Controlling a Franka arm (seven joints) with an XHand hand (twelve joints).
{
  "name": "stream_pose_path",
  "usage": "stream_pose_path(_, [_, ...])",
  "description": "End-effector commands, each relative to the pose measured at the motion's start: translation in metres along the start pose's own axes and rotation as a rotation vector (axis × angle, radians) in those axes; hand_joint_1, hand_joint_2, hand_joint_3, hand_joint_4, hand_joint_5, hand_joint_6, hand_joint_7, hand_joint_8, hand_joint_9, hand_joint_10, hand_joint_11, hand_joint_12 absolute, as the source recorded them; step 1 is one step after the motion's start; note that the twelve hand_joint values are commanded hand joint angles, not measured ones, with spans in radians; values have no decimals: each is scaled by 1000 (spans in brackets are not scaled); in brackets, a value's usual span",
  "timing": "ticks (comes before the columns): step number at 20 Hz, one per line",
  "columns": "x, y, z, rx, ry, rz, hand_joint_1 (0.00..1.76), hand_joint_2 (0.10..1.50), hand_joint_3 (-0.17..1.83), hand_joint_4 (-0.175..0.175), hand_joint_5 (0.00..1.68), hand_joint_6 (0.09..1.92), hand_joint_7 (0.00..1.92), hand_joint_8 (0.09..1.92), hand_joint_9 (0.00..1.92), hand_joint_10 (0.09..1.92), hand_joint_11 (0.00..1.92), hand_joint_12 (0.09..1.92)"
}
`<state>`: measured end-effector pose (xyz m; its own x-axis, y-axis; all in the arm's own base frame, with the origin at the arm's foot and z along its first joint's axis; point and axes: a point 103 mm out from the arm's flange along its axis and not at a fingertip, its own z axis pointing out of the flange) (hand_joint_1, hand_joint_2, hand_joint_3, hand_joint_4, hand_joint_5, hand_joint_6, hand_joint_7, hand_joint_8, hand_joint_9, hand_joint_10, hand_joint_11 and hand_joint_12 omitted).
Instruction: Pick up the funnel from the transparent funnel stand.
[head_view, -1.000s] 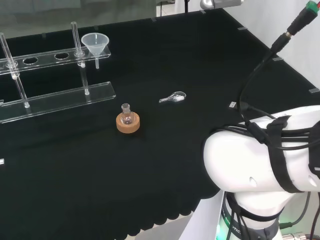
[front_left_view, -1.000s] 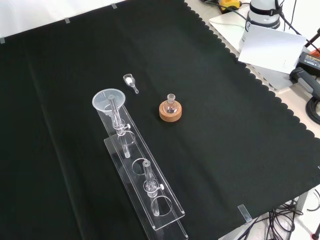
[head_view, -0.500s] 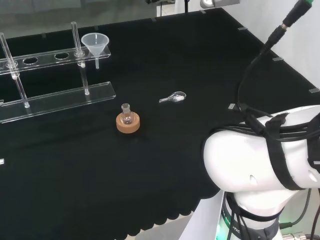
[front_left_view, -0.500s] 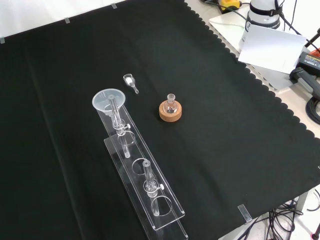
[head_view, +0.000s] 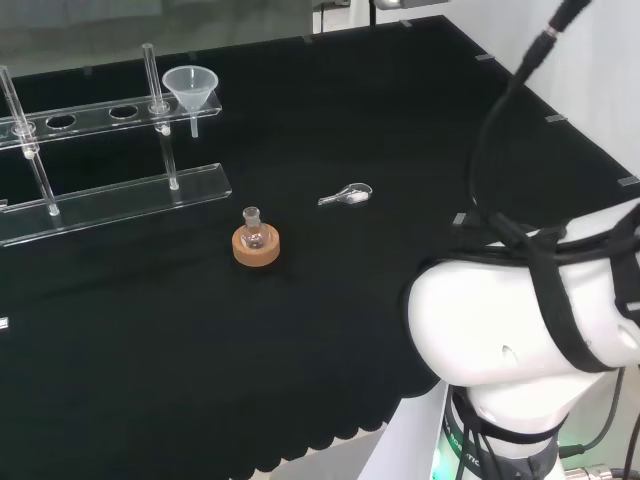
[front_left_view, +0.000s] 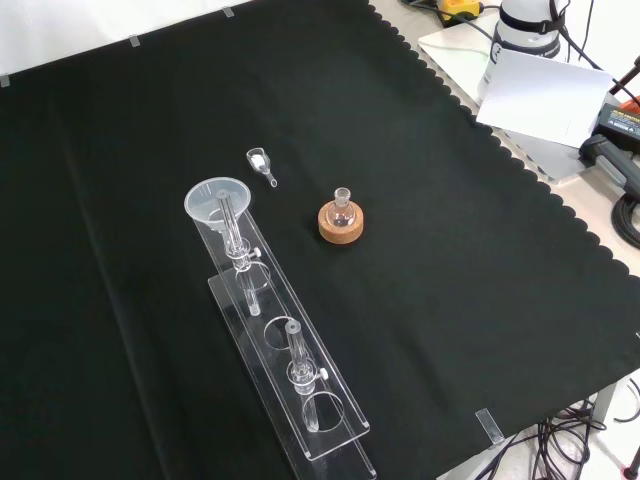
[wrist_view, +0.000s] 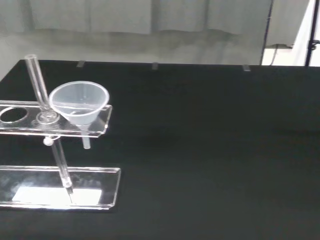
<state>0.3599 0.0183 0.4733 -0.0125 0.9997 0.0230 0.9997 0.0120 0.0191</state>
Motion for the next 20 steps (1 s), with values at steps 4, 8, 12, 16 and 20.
stream_pose_path(4, [56,57,36,-131,46,-81,327,551,16,55,0,87,0,87,0,87,0,87])
stream_pose_path(8, [71,73,52,-70,23,-110,349,553,16,54,0,87,0,87,0,87,0,87])
stream_pose_path(12, [86,88,69,-66,-2,-129,368,560,18,53,0,87,0,87,0,87,0,87])
stream_pose_path(16, [102,103,89,-10,-35,-154,384,567,20,50,0,87,0,87,0,87,0,87])
stream_pose_path(20, [111,121,104,33,-61,-167,394,570,20,49,0,87,0,87,0,87,0,87])
